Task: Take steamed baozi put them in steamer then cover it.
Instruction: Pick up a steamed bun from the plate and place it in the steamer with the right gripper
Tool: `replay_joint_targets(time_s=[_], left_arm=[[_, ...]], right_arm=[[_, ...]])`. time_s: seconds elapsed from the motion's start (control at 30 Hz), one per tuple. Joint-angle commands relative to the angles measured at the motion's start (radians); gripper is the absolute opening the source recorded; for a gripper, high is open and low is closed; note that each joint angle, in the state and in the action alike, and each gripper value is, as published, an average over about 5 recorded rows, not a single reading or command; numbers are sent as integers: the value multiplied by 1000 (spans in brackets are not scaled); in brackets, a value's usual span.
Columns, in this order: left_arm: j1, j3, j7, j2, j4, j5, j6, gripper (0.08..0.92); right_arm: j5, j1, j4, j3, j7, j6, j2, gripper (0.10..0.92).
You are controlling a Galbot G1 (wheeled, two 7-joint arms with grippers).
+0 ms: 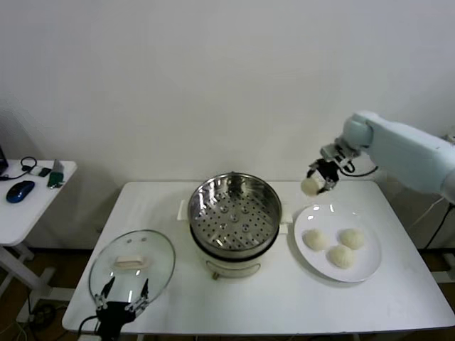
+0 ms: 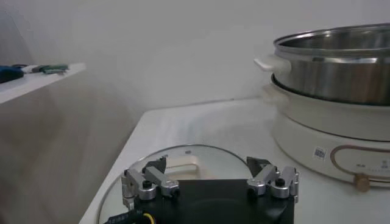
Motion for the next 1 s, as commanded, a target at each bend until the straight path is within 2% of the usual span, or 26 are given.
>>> replay_joint_targets(time_s=[0.03,0.13,0.27,0.6,0.73,1.0], left_arm=[[-2,4,0,2,3,0,-1,823],[-3,8,0,1,4,0,-4,823],[-6,7,-1,-1,5,1,-7,823],[-4,1,-2,-3,4,1,-12,823],[-5,4,-2,-6,6,2,-13,823],[-10,7,-3,-6,15,3,-17,823]], right_arm=[[73,266,297,-145,15,154,47,636],[21,247,338,-139,42,190,103,636],[-85,158,290,-103,72,229,175,636],[-380,-162,-51,9,190,286,313,636],[-461,-253,-134,56,258,286,338,636],[-483,-303,-199,96,315,291,380,636]])
